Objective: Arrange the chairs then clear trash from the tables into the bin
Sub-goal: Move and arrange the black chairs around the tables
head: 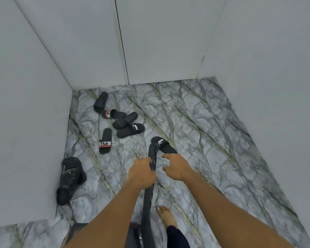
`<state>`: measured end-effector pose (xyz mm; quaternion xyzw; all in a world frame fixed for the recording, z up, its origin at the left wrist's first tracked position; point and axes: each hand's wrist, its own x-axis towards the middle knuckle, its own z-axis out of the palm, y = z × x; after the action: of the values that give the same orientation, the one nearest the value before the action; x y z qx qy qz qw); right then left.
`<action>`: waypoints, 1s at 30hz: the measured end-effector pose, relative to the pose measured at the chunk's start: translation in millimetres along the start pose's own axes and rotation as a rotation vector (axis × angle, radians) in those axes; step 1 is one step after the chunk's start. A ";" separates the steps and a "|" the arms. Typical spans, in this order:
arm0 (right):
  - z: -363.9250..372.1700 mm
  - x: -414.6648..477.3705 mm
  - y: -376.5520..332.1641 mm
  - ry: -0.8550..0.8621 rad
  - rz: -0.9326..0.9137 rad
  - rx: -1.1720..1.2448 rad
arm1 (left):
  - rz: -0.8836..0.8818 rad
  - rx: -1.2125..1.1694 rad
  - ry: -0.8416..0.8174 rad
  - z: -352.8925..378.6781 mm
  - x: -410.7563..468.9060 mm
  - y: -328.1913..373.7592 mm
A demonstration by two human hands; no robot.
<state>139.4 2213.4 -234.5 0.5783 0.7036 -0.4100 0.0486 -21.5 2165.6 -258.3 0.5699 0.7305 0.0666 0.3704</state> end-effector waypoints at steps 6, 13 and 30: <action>5.4 164.2 58.6 -0.079 0.008 0.032 | -0.110 0.036 -0.069 44.5 157.9 -21.8; 41.1 265.7 114.4 -0.131 0.009 0.029 | -0.196 0.029 -0.078 96.4 274.5 -56.0; 31.1 253.0 41.3 -0.215 -0.225 -0.258 | -0.133 -0.314 0.184 33.4 168.1 -58.3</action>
<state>79.5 2389.2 -413.9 0.4379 0.8013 -0.3785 0.1511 -59.3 2283.1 -390.7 0.4470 0.7779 0.2070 0.3901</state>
